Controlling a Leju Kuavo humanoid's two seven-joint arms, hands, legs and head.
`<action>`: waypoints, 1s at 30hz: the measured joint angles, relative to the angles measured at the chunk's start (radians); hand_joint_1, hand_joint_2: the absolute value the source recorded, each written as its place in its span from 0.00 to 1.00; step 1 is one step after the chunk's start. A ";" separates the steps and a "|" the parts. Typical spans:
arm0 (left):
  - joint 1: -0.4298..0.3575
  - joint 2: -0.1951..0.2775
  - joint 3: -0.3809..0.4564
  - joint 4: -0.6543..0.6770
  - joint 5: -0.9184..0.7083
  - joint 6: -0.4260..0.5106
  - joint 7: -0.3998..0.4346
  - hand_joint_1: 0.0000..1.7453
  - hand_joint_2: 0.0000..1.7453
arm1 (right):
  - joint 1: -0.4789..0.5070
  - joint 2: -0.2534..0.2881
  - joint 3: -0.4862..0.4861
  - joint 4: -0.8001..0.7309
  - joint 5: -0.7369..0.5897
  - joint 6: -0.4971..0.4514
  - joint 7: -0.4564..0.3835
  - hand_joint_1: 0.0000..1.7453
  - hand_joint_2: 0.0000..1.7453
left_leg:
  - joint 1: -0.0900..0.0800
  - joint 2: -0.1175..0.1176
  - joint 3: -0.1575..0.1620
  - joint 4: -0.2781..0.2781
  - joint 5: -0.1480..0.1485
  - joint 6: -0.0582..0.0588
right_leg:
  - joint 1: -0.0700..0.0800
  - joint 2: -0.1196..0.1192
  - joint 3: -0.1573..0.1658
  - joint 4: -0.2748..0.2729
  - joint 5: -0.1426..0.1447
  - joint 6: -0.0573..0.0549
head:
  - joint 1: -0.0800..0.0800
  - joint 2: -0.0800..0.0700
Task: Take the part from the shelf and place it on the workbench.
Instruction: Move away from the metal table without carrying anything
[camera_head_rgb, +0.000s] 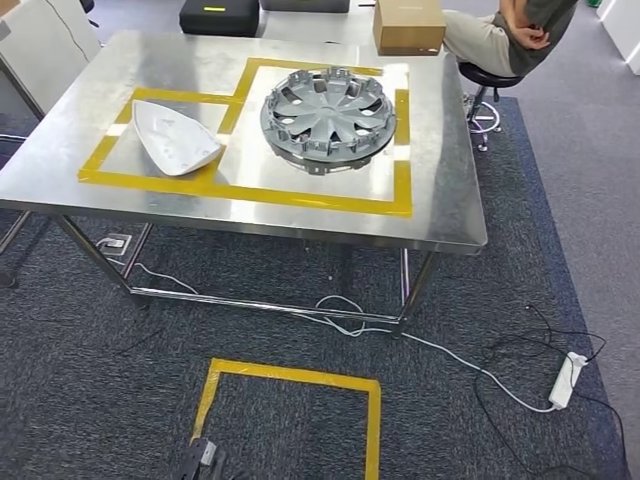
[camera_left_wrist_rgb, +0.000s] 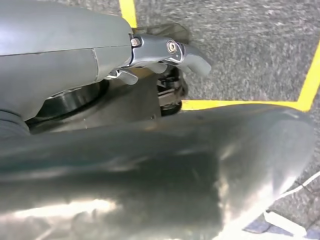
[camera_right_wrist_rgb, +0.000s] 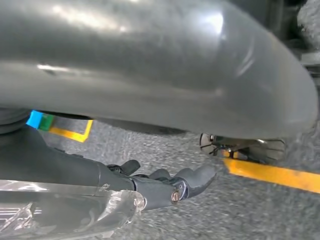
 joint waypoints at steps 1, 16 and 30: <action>0.001 -0.006 0.005 -0.007 -0.011 0.005 0.005 0.00 0.00 | -0.002 0.002 -0.008 0.001 -0.015 0.000 -0.009 0.00 0.25 | 0.000 0.000 -0.005 0.000 0.008 -0.005 | 0.003 0.002 0.035 -0.057 -0.002 -0.005 | 0.000 0.000; -0.017 0.043 -0.136 0.040 -0.252 0.112 0.037 0.00 0.00 | -0.039 -0.018 -0.238 0.016 -0.257 0.133 -0.107 0.00 0.00 | 0.014 -0.001 0.103 0.058 -0.088 -0.054 | -0.001 -0.007 -0.124 -0.065 0.127 -0.011 | -0.008 0.000; -0.012 0.072 -0.091 0.063 -0.075 0.091 -0.010 0.00 0.00 | -0.038 -0.019 -0.300 0.017 -0.328 0.173 -0.089 0.00 0.00 | 0.004 0.004 -0.034 -0.002 0.035 -0.002 | -0.004 -0.002 -0.024 0.085 0.005 0.014 | 0.005 0.000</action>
